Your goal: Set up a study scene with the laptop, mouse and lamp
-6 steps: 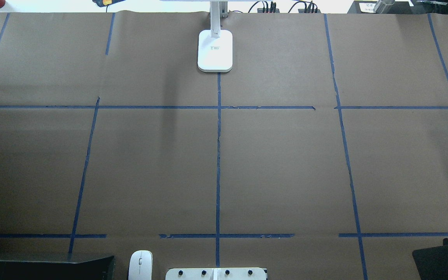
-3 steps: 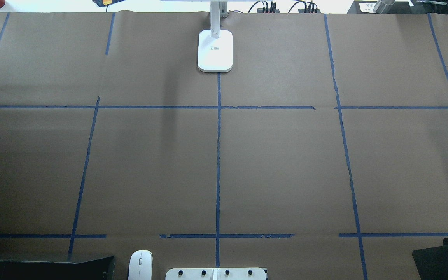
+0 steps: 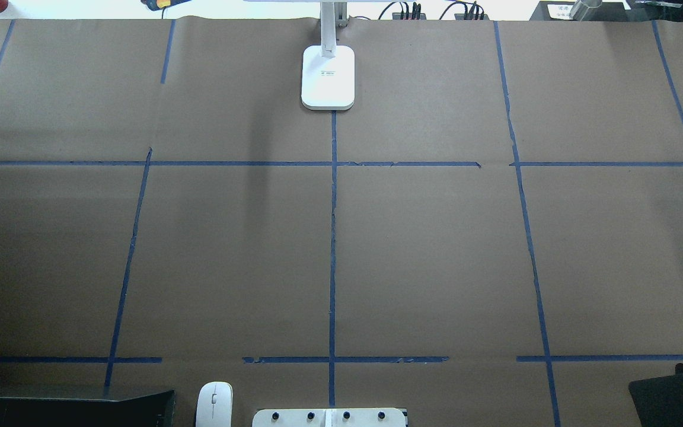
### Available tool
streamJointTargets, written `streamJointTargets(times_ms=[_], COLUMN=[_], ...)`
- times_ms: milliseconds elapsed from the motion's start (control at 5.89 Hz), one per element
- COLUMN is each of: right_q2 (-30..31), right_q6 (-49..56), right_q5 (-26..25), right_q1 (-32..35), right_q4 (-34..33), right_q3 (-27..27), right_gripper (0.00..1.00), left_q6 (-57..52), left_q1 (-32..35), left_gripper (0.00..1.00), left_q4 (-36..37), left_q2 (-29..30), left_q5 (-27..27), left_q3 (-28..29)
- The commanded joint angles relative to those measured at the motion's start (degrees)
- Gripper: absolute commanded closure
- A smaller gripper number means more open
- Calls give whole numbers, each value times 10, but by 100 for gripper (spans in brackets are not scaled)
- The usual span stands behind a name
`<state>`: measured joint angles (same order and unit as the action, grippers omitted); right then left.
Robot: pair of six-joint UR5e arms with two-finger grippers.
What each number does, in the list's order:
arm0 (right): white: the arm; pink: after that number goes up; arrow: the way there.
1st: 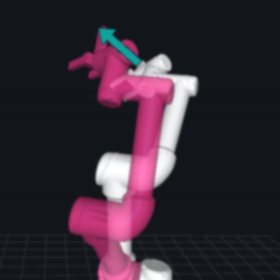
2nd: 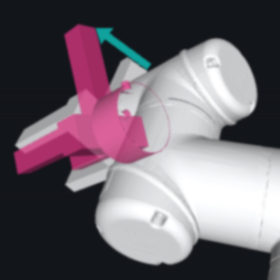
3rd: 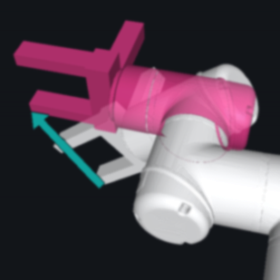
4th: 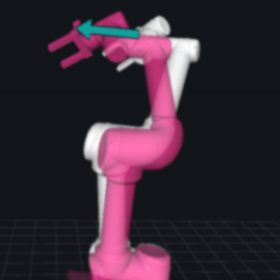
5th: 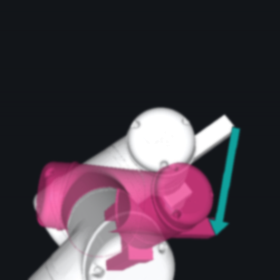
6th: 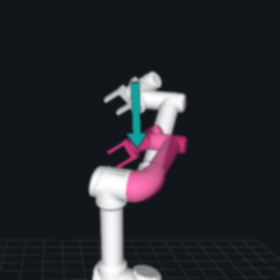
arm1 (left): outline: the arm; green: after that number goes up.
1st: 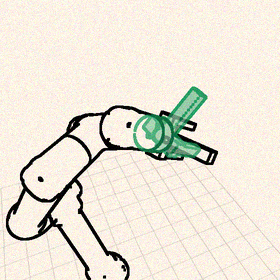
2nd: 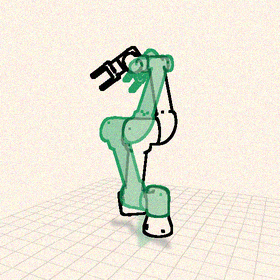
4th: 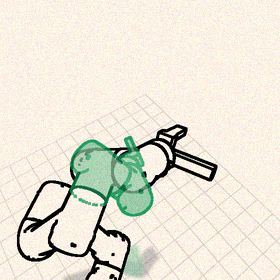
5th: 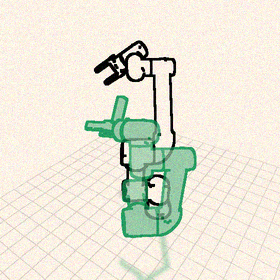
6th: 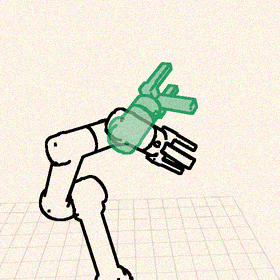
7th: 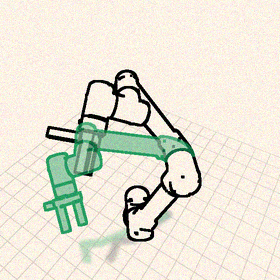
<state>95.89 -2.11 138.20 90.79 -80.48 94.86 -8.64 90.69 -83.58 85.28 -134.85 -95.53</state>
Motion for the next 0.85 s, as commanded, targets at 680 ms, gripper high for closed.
streamJointTargets(times_ms=[680], right_q2=[-2], right_q6=[0], right_q5=[1], right_q1=[0], right_q4=[-3], right_q3=[0], right_gripper=[0], left_q6=[332], left_q1=[-37], left_gripper=[0], left_q4=[59], left_q2=[-28], left_q5=[2], left_q3=[-251])
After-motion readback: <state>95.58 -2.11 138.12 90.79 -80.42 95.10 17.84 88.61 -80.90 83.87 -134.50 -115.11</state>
